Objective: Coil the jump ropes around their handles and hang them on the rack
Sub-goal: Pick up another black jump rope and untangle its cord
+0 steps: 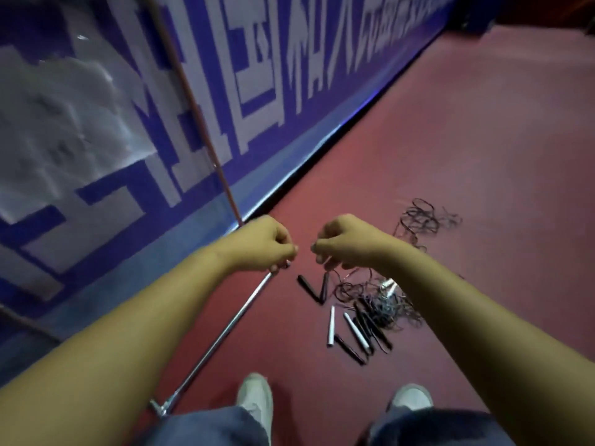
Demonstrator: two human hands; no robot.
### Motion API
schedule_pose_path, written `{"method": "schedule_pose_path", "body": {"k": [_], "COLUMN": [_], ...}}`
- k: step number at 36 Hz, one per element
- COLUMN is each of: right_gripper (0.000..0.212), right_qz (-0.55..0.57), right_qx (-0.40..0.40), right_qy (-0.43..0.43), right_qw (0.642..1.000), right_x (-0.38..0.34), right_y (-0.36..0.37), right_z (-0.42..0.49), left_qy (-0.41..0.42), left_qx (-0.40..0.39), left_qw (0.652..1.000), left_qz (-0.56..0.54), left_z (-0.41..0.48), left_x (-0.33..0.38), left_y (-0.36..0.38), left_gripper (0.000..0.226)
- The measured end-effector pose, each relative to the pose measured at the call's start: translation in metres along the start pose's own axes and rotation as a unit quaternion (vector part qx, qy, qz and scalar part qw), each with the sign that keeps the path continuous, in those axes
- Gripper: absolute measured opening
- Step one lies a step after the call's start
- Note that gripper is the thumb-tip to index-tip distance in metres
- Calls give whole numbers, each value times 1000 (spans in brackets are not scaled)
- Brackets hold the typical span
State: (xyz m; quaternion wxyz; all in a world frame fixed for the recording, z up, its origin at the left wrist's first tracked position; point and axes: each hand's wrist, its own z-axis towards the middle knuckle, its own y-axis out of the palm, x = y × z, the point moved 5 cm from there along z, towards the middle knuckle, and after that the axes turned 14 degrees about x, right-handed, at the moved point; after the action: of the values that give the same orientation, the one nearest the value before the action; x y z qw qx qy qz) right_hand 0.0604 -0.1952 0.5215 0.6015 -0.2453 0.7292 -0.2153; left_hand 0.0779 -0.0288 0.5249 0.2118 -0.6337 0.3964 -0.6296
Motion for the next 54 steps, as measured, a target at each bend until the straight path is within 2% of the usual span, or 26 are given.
{"method": "schedule_pose_path", "body": {"k": [8,16,21,23,25,27,28,30,32,36,40,42,44,47,51,54], "right_gripper": [22,25,25,24,23,22,23,23,23,21,19,21,21,16,15,13], "right_qz": [13,10,6,15,19,25,28,30,33,34,35,48,55,55,52,52], "right_qx": [-6,7,1,6,9,13,16,19,16,4,-8,-15,-24,-39,-41,-46], "right_qy": [131,198,238,255,270,276,278,276,276,277,281,288,289,288,288,294], "right_qw": [991,980,971,967,963,961,960,961,961,960,959,956,955,955,955,953], "right_x": [192,331,401,420,441,452,457,461,462,459,454,448,439,430,427,427], "right_y": [51,129,169,181,191,196,199,201,203,207,211,211,212,215,221,231], "right_z": [78,165,194,196,199,200,201,203,204,205,203,201,200,201,205,206], "left_qy": [-81,-183,-199,-194,-159,-95,-49,55,103,95,74,23,-66,-160,-144,-106], "left_qx": [-111,-95,-94,-81,-84,-110,-127,-121,-100,-64,-65,-90,-99,-68,-37,-73], "left_qw": [990,978,972,972,976,972,963,936,920,920,912,920,938,964,974,974], "left_qz": [8,24,79,102,120,184,234,325,365,374,398,381,327,202,168,188], "left_z": [102,196,230,242,256,263,265,270,273,268,260,257,256,259,255,244], "left_x": [-85,-197,-247,-261,-270,-274,-275,-275,-282,-294,-308,-316,-322,-327,-332,-331], "left_y": [193,334,397,417,441,460,469,481,487,485,480,477,472,472,473,477], "left_gripper": [23,22,15,26,51,71,74,67,58,31,30,31,32,39,6,14]}}
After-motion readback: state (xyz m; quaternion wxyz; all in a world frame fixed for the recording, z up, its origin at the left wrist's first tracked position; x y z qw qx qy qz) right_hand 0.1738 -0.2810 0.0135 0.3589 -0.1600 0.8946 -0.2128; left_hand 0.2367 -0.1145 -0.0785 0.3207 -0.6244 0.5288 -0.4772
